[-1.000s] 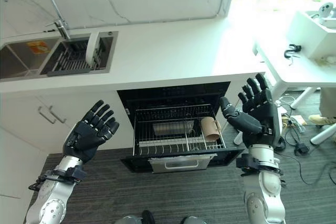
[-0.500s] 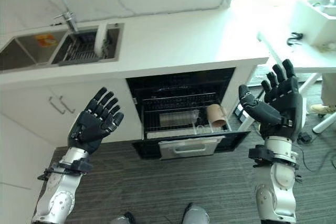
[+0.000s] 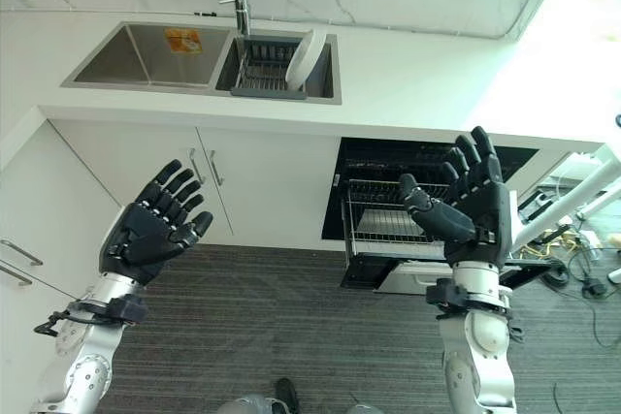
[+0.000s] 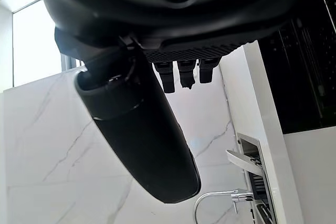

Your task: Place the dishes in the dishwasher.

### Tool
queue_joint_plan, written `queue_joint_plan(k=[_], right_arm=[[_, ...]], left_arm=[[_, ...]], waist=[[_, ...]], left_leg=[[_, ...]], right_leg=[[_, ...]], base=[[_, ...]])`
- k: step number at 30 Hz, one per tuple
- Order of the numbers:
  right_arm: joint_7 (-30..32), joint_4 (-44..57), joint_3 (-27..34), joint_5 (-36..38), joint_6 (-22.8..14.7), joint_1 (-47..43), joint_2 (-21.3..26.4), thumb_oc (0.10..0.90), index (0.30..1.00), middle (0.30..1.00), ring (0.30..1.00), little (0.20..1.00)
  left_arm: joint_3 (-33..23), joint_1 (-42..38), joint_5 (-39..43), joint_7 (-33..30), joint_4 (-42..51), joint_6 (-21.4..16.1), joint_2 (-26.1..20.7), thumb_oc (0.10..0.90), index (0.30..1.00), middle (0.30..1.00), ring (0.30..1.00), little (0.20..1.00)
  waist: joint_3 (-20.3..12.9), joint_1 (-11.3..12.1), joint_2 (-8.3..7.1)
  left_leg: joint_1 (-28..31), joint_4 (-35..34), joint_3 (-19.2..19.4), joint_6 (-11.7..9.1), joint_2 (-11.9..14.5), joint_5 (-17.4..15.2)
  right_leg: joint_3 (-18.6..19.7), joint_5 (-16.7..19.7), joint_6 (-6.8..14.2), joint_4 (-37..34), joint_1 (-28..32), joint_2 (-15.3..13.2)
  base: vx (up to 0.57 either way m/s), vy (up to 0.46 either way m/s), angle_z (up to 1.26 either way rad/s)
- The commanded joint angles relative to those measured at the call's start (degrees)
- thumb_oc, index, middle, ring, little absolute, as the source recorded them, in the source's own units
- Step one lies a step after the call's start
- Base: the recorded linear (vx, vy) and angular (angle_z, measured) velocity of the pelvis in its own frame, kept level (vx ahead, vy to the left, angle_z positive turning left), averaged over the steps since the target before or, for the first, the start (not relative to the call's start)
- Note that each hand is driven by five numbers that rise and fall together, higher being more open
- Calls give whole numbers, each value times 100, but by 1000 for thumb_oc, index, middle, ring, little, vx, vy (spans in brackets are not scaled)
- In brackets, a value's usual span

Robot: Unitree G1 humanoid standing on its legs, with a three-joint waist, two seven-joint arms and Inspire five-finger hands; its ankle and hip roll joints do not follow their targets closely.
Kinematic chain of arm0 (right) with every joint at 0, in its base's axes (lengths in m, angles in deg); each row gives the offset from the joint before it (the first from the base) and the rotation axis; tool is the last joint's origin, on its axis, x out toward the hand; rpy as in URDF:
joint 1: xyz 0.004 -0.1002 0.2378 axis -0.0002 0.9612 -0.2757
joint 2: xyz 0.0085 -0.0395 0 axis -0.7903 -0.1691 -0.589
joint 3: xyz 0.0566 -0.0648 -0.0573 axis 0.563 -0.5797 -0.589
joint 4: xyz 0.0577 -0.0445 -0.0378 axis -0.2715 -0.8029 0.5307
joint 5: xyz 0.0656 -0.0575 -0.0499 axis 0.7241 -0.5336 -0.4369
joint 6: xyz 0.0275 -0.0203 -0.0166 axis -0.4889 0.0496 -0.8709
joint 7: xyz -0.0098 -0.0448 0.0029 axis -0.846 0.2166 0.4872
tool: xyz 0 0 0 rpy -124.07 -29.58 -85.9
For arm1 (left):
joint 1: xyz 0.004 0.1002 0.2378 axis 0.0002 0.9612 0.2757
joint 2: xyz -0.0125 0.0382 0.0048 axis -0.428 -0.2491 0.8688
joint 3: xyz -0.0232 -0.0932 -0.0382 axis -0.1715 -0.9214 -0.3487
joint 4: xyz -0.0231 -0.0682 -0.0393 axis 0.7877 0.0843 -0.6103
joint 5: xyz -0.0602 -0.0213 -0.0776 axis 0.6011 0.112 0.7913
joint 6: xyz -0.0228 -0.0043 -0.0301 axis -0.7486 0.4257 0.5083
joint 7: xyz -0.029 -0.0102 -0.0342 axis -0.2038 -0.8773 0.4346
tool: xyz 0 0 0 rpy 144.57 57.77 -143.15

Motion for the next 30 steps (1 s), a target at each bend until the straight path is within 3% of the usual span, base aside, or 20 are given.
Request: queue_joint_plan(k=[1, 2, 6, 15, 17, 20, 21, 22, 24, 25, 27, 30], right_arm=[[-107, 375, 441, 213, -560, -346, 346, 800, 900, 900, 900, 900], [-119, 391, 432, 177, -614, -302, 323, 800, 900, 900, 900, 900], [-49, 332, 442, 329, -740, -298, 270, 800, 900, 900, 900, 900], [-69, 378, 441, 262, -541, -233, 240, 800, 900, 900, 900, 900], [-87, 339, 428, 206, -504, -254, 305, 800, 900, 900, 900, 900], [-100, 299, 425, 184, -438, -279, 457, 800, 900, 900, 900, 900], [-155, 287, 389, 197, -403, -319, 510, 800, 900, 900, 900, 900], [-185, 265, 376, 133, -393, -342, 508, 800, 900, 900, 900, 900], [-157, 220, 295, 12, -368, -442, 499, 800, 900, 900, 900, 900], [-136, 211, 258, -1, -365, -471, 492, 800, 900, 900, 900, 900], [-185, 219, 196, 57, -345, -456, 523, 800, 900, 900, 900, 900], [-351, 94, 223, 270, -422, -371, 581, 800, 900, 900, 900, 900]], left_arm=[[-16, -284, -63, 54, 882, -508, -23, 800, 900, 900, 900, 900], [2, -288, -92, 31, 891, -499, 18, 800, 900, 900, 900, 900], [-2, -361, -61, 170, 844, -389, 105, 800, 900, 900, 900, 900], [-119, -305, -35, 166, 995, -426, 152, 800, 900, 900, 900, 900], [-96, -295, -32, 157, 1018, -442, 161, 800, 900, 900, 900, 900], [-30, -273, 55, 74, 1049, -510, 195, 800, 900, 900, 900, 900], [-18, -247, 97, 66, 1045, -542, 254, 800, 900, 900, 900, 900], [-22, -242, 84, 85, 1013, -558, 292, 800, 900, 900, 900, 900], [-17, -249, 157, 93, 929, -594, 313, 800, 900, 900, 900, 900], [-16, -232, 163, 75, 919, -622, 303, 800, 900, 900, 900, 900], [-42, -111, 90, 8, 955, -740, 274, 800, 900, 900, 900, 900], [-103, 121, 44, -18, 962, -947, 239, 800, 900, 900, 900, 900]], waist=[[-464, -192, 170], [-496, -227, 164], [-624, -268, 280], [-659, -328, 366], [-563, -286, 338], [-384, -201, 119], [-214, -186, -5], [-176, -212, 5], [-143, -244, 75], [-138, -238, 148], [-187, -210, 421], [-267, -90, 563]], left_leg=[[572, -1169, -50, -249, -27, 81], [591, -1169, -53, -221, -90, 67], [647, -1169, -19, -224, -73, 64], [939, -1169, 154, -267, 76, -31], [1025, -1169, 226, -432, 107, 216], [1119, -1120, 392, -811, 112, 1564], [760, -432, 354, -918, 290, 1892], [650, -368, 380, -916, 410, 1887], [717, -1139, 629, -837, 537, 1819], [631, -1169, 649, -813, 642, 1680], [-67, -1169, 249, -890, 1083, 1272], [-960, -1169, -411, -1108, 1170, 1636]], right_leg=[[-149, 574, 6, -789, 147, 508], [-78, 707, 33, -789, 107, 497], [89, 341, -95, -789, 175, 618], [112, 163, -223, -789, 310, 706], [45, 156, -310, -789, 375, 700], [42, 94, -524, -789, 496, 554], [77, 116, -626, -789, 562, 482], [111, 121, -638, -789, 572, 518], [254, 135, -534, -789, 570, 570], [297, 117, -488, -789, 570, 630], [454, 45, -377, -789, 562, 894], [759, -163, -448, -789, 774, 1200]], base=[[76, -9, -24], [125, -37, 13], [159, -77, 17], [125, -74, 12], [126, -123, 8], [96, -147, 1], [50, -158, 1], [70, -78, -9], [96, 79, -24], [114, 196, -29], [187, 274, -19], [327, 280, -61]])
